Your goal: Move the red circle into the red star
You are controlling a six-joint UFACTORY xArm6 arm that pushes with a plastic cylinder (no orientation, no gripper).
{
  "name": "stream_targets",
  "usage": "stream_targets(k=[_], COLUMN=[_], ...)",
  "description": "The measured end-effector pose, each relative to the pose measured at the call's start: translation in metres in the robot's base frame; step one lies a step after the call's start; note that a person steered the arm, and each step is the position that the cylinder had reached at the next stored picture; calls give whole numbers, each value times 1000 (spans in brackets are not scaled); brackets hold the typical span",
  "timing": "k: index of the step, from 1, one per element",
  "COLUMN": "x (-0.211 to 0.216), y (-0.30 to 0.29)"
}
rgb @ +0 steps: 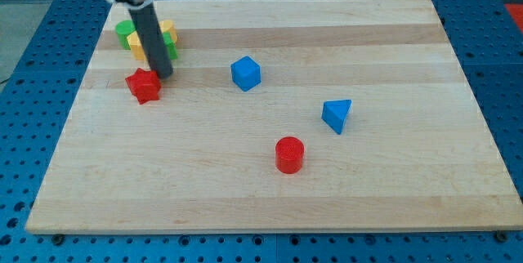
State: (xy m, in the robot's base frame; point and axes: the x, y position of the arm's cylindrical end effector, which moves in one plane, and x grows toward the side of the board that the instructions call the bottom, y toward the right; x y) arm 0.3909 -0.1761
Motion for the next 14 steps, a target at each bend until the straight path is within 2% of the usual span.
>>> stream_targets(k=[1, 2, 3, 4, 5, 6, 7, 8, 9, 10, 11, 12, 14], x=[25, 43, 51, 69, 160, 226, 204, 145, 124, 172, 223, 208, 96], y=[4, -40, 3, 122, 89, 119, 198, 242, 156, 225, 239, 148, 30])
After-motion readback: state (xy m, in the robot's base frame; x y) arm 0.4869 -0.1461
